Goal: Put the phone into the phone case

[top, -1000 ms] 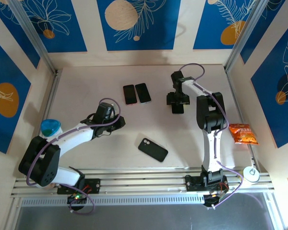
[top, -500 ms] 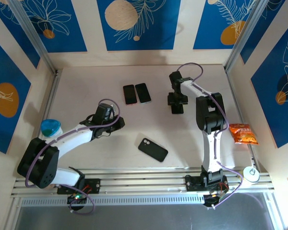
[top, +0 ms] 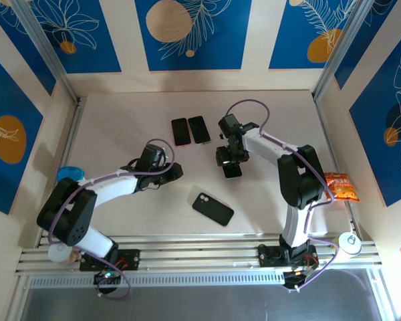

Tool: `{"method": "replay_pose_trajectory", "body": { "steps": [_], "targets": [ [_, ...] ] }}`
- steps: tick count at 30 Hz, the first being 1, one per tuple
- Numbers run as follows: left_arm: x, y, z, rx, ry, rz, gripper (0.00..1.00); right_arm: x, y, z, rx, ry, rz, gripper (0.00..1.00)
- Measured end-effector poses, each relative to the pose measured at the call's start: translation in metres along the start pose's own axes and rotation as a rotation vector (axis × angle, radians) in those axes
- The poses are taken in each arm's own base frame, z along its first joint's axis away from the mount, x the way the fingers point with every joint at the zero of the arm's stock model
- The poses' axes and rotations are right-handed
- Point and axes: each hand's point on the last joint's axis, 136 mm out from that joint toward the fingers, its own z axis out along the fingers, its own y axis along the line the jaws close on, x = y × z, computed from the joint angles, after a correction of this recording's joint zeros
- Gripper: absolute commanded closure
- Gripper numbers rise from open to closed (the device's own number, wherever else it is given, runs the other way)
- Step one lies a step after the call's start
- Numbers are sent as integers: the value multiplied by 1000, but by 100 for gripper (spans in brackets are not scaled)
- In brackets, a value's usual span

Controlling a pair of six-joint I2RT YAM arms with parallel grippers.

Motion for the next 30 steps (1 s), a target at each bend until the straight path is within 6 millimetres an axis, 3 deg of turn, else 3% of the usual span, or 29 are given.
{"method": "replay_pose_trajectory", "body": {
  "steps": [7,15,20,30],
  "targets": [
    [-14,-22,31,89,19,-25,52,15,31,-5,-65,6,-48,50],
    [-34,-54,50,197,7,-40,51,29,56,-3,-103,33,-85,51],
    [-36,-67,62,238,22,-47,52,31,60,-3,-109,36,-89,51],
    [-26,-74,79,283,64,-71,57,30,63,-7,-114,37,-86,51]
  ]
}}
